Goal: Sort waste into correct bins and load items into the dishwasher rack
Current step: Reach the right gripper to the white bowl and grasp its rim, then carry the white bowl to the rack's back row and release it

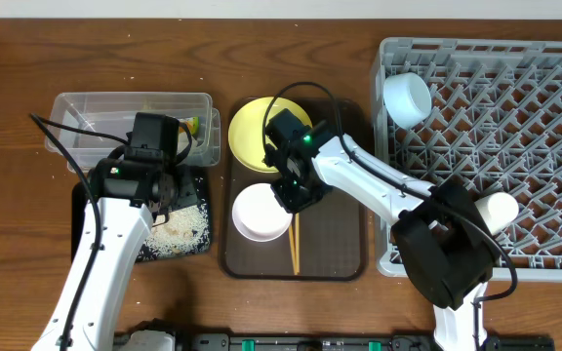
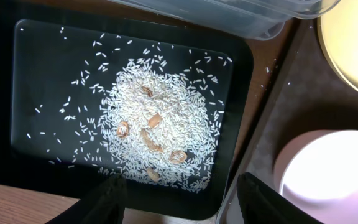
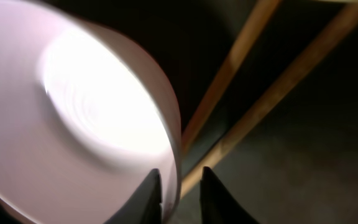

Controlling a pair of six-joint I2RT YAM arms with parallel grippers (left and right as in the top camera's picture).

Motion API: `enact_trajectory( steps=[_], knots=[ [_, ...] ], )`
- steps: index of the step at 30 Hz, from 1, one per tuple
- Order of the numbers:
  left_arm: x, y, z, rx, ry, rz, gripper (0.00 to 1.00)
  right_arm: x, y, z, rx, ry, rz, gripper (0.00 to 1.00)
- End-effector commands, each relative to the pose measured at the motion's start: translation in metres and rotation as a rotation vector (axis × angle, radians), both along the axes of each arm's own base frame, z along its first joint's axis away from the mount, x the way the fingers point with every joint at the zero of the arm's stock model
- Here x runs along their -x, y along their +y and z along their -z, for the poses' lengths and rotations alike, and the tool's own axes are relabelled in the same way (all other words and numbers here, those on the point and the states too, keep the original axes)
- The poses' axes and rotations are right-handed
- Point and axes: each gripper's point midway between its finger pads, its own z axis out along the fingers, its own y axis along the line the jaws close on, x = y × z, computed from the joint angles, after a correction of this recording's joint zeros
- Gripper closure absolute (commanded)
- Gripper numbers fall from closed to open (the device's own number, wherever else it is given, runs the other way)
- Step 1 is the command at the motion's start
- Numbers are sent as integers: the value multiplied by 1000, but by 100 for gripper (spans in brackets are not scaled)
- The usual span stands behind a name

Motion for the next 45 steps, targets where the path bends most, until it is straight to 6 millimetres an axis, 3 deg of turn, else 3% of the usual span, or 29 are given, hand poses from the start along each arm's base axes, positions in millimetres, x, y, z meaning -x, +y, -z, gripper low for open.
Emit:
enact_trajectory(
  steps=[1, 2, 7, 11, 15, 18, 26, 28, 35, 40, 45],
  knots=[
    [0, 4, -2, -14, -4, -26, 40, -1, -4, 2, 35, -14, 21, 93],
    [0, 4, -2, -14, -3, -26, 40, -2, -6, 2, 44, -17, 29, 99],
    [0, 4, -2, -14, -3, -26, 40, -16, -19, -10, 68, -56, 74, 99],
    [0, 4, -2, -14, -3, -26, 40, -36, -29, -43, 22, -137, 111, 99],
    [0, 4, -2, -14, -3, -26, 41, -65, -59, -90, -9, -281, 179, 99],
    [0, 4, -2, -14, -3, -26, 40, -91, -105, -126, 51, -426, 288, 99],
    [0, 5, -2, -15, -4, -26, 40, -143, -276, -219, 450, -868, 685, 99],
    [0, 4, -2, -14, -4, -26, 40, -150, -307, -234, 545, -939, 730, 99],
    [-1, 4, -2, -14, -5, -26, 40, -170, -385, -253, 867, -1029, 755, 99],
    [-1, 4, -2, -14, -5, -26, 40, -190, -412, -243, 1026, -1023, 714, 99],
    [-1, 4, -2, -14, -5, -26, 40, -207, -423, -222, 1133, -1001, 682, 99]
  ],
)
